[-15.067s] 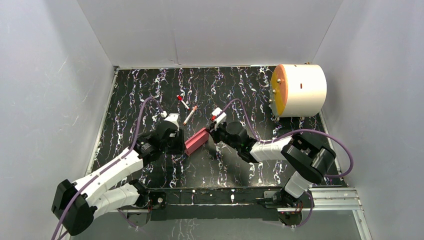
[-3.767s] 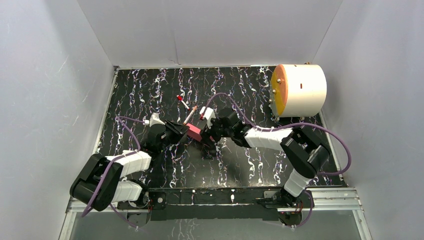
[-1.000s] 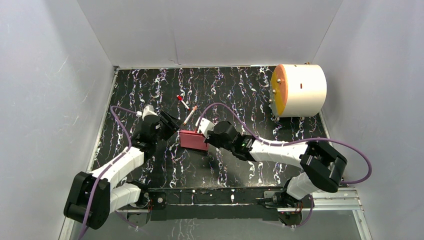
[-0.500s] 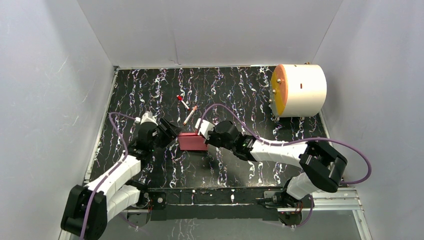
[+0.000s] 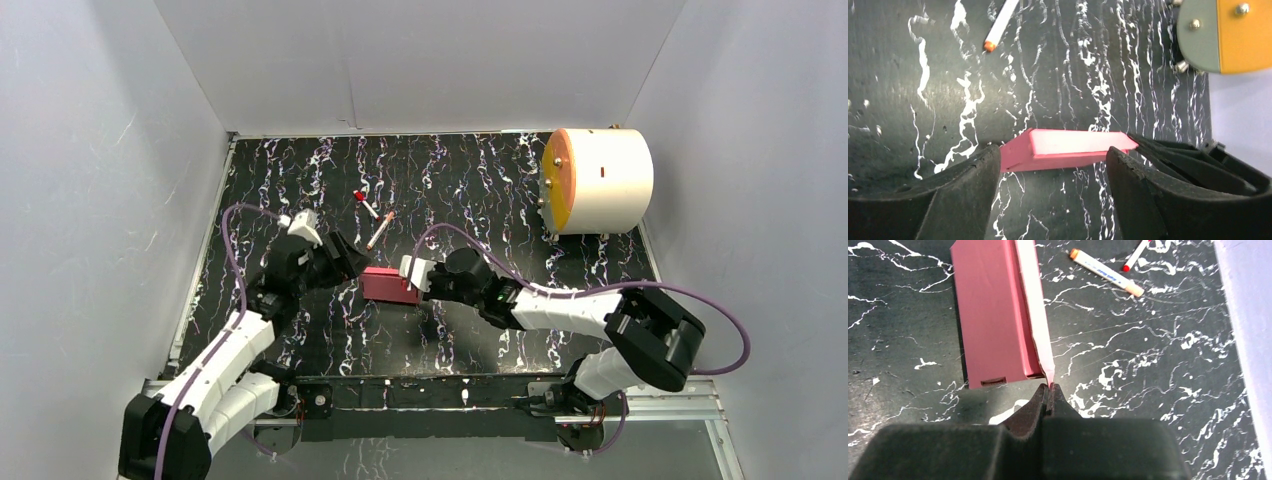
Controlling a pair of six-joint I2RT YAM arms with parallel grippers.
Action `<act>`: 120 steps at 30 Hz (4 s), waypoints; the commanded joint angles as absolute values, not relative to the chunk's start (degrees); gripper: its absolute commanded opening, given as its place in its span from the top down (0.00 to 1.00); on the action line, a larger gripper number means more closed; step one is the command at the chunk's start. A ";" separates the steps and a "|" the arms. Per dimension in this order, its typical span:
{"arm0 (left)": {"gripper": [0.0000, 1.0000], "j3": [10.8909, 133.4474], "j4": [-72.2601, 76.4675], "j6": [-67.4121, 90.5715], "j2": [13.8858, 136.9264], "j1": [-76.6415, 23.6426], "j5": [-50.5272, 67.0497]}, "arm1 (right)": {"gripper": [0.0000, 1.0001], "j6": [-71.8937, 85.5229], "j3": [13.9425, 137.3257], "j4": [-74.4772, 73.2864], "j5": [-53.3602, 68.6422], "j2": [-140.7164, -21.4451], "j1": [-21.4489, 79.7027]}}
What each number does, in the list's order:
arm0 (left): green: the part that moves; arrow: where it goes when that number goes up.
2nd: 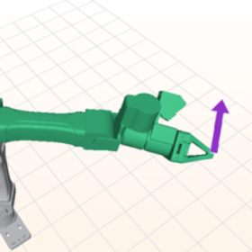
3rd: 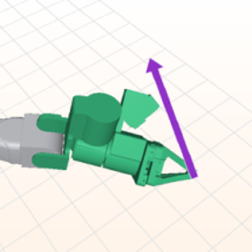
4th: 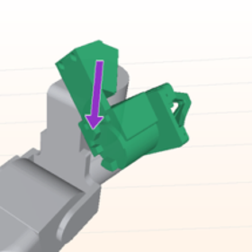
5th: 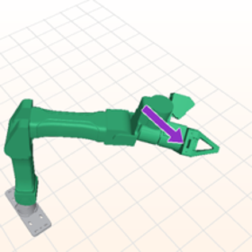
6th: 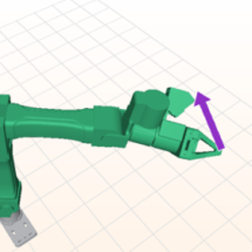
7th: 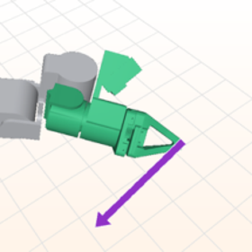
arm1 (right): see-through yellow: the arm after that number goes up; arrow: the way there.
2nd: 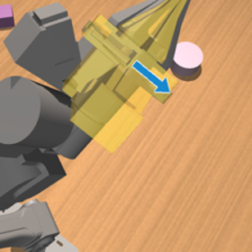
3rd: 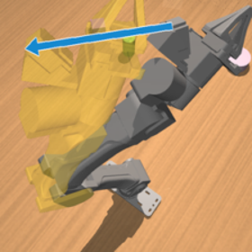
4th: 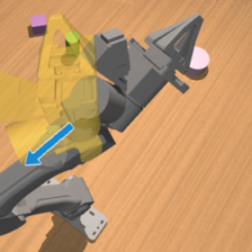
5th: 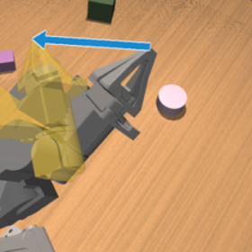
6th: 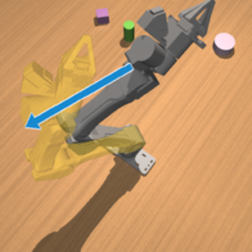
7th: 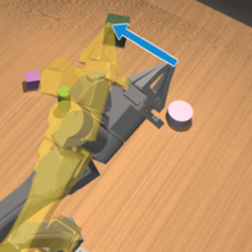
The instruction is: Fold the paper box
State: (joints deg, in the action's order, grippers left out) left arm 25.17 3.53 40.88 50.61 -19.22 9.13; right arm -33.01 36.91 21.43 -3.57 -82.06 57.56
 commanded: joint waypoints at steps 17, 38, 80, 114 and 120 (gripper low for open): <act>0.23 44.54 -18.76 -19.57 59.85 -20.41 42.07 | 1.00 -41.35 33.46 28.85 6.03 -77.37 54.79; 0.37 46.85 -19.94 -28.67 77.06 -24.70 41.28 | 1.00 -38.93 33.18 29.70 9.40 -78.40 54.84; 0.85 43.16 -14.44 -22.16 70.22 -37.07 9.84 | 1.00 -2.14 50.59 11.21 1.42 -80.59 54.84; 0.93 43.02 -16.92 -22.77 72.39 -37.91 18.37 | 0.66 -12.45 36.92 24.90 18.35 -74.33 47.86; 0.93 43.15 -16.97 -22.67 72.77 -37.96 19.14 | 0.67 -13.16 38.62 26.50 22.29 -77.54 47.32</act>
